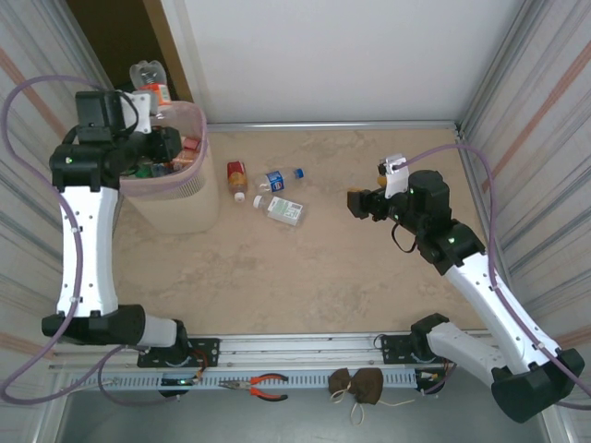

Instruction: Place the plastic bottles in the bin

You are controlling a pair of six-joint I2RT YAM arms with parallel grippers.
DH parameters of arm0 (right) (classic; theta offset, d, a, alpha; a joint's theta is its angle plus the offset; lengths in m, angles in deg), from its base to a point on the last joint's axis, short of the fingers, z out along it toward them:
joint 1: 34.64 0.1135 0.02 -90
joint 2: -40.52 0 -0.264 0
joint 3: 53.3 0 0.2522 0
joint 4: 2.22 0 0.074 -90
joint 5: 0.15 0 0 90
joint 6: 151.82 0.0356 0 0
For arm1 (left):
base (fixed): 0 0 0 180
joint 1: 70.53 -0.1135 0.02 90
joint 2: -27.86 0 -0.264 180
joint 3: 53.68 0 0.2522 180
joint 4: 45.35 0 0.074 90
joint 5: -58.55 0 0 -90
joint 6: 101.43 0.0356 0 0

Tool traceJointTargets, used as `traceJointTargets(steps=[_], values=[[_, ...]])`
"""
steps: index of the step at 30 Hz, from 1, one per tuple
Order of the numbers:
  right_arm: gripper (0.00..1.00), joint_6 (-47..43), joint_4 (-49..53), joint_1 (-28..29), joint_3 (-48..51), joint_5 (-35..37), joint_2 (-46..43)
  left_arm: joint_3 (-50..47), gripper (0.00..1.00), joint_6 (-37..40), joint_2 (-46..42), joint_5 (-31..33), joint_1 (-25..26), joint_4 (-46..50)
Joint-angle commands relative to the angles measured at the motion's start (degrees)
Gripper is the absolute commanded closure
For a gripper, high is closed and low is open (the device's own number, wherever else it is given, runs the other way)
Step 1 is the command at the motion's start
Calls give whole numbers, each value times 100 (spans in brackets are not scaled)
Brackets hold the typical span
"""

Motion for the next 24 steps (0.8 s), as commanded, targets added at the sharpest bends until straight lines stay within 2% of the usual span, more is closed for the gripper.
traceJointTargets(steps=[1,10,16,24], values=[[17,97,-171,14,-182,-91,55,213,78,692,243,-304,-458,624],[17,113,-240,78,-179,-100,194,-24,79,1164,656,210,-1131,422],[17,101,-329,111,-207,-142,258,-143,75,1457,913,1099,-1227,373],[17,-11,-417,111,-213,-186,625,-167,66,1565,1110,1439,-1296,409]])
